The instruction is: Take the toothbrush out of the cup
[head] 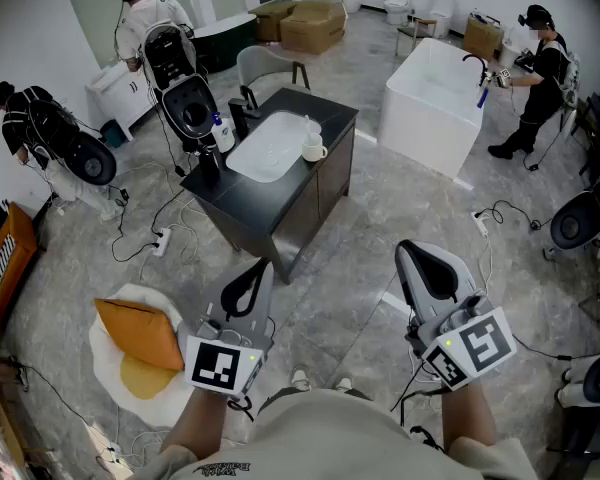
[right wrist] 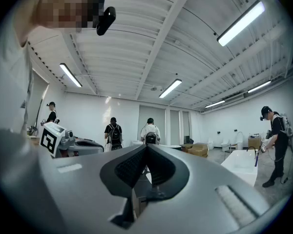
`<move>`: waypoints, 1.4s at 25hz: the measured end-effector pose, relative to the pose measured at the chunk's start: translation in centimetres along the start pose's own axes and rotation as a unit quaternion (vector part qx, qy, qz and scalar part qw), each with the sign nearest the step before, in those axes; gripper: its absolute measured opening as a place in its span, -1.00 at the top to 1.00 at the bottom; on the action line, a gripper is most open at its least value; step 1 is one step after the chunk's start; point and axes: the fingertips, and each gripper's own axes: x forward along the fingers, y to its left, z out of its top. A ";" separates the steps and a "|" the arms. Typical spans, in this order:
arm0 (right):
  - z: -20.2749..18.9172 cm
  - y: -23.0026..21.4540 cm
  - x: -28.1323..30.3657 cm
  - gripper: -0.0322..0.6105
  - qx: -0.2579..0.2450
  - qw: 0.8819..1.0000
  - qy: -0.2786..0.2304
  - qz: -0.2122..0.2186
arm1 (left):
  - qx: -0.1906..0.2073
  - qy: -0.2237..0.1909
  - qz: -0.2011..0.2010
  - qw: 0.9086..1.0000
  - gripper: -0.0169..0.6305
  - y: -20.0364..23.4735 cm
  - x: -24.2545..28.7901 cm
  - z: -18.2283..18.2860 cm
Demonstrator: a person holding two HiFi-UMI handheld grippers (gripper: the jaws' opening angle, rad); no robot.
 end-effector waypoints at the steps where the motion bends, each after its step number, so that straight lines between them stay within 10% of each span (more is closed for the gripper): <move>1: 0.1 0.0 0.0 0.89 0.002 1.000 -0.001 0.000 | 0.000 -0.001 -0.003 1.000 0.94 -0.1 0.0 0.1; 19: 0.7 -1.1 -0.5 0.89 0.027 0.999 -0.026 -0.007 | 0.007 0.003 -0.005 1.000 0.94 -1.1 0.3 0.2; 22: 0.9 -2.2 -0.9 0.43 0.035 0.998 -0.037 -0.024 | 0.007 0.003 -0.004 1.000 0.94 -1.5 0.5 0.1; 35: 0.5 -5.4 -3.4 0.36 0.026 0.999 -0.033 -0.006 | 0.003 0.001 0.024 1.000 0.94 -4.4 1.6 0.2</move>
